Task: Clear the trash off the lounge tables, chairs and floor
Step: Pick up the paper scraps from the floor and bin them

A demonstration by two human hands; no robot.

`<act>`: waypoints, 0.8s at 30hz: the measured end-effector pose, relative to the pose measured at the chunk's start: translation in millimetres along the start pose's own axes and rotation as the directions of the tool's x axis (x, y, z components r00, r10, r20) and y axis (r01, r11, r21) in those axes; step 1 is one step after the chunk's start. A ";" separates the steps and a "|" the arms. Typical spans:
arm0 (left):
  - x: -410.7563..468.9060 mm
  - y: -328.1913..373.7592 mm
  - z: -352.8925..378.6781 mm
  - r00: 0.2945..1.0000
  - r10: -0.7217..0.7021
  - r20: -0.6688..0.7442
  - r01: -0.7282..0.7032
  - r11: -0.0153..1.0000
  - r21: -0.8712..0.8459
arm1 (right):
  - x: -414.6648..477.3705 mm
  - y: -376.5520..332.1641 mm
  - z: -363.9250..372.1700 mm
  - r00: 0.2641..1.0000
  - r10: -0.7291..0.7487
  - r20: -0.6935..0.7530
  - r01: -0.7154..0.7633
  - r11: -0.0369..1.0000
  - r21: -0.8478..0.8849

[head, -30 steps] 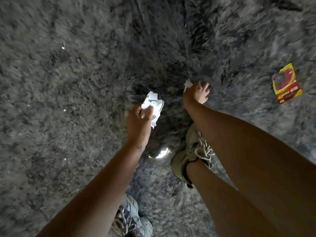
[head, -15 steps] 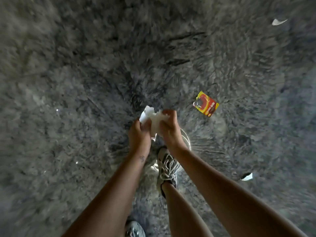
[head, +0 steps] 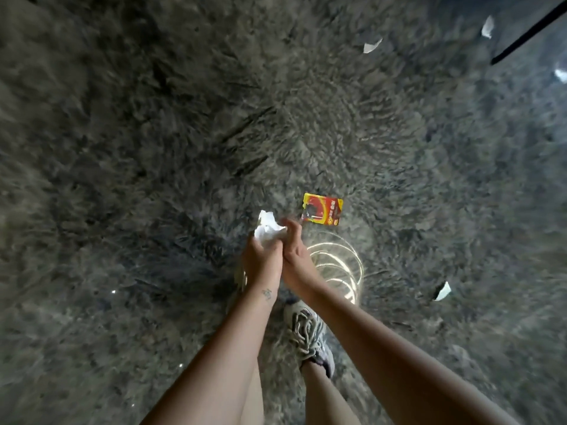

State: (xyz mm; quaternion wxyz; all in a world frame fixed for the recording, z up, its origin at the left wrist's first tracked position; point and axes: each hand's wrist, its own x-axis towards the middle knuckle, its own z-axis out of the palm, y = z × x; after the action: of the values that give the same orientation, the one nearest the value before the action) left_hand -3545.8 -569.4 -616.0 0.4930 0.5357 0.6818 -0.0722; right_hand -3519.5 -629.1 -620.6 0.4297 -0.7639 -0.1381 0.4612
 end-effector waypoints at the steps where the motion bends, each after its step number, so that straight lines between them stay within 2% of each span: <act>1: 4.2 1.3 -0.7 1.000 -0.010 0.007 0.010 0.999 0.039 | 4.3 5.0 -1.7 1.000 -0.024 0.011 0.025 0.995 -0.098; 4: 23.7 5.6 0.9 0.999 0.029 0.022 -0.031 0.994 0.102 | 22.0 16.3 -7.8 0.995 -0.096 0.032 0.101 0.928 -0.359; 6: 38.7 11.4 6.7 0.996 0.086 0.022 -0.088 0.993 0.082 | 39.0 24.7 -17.5 0.994 -0.104 -0.018 0.090 0.922 -0.377; 9: 64.5 14.4 18.5 0.987 0.155 0.044 -0.159 0.982 0.106 | 72.2 48.4 -34.5 0.960 -0.093 -0.265 0.027 0.970 -0.242; 11: 81.8 10.0 28.2 0.981 0.183 0.062 -0.190 0.973 0.130 | 98.3 77.3 -48.4 0.908 -0.041 -0.416 -0.092 0.951 -0.296; 12: 90.9 6.9 34.6 0.977 0.200 0.071 -0.208 0.968 0.140 | 111.9 94.0 -55.7 0.898 0.000 -0.439 -0.179 0.914 -0.365; 14: 108.0 0.1 49.0 0.969 0.232 0.087 -0.243 0.956 0.163 | 136.0 129.1 -68.4 0.911 0.090 -0.402 -0.310 0.793 -0.524; 17: 132.5 -10.9 70.0 0.957 0.267 0.110 -0.284 0.941 0.187 | 166.2 172.3 -78.8 0.946 0.129 -0.298 -0.309 0.641 -0.702; 19: 145.8 -18.5 79.1 0.952 0.280 0.123 -0.301 0.930 0.211 | 178.6 189.2 -77.3 0.958 0.100 -0.270 -0.275 0.597 -0.754; 24: 153.0 -28.9 84.9 0.955 0.262 0.140 -0.288 0.933 0.218 | 176.8 201.1 -68.5 0.949 -0.005 -0.315 -0.259 0.558 -0.789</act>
State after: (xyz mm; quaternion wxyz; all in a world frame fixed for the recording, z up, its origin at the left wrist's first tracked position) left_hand -3509.3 -533.8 -785.9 0.4676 0.6758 0.5587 -0.1120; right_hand -3405.5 -677.1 -867.7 0.0053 -0.9406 -0.2179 0.2603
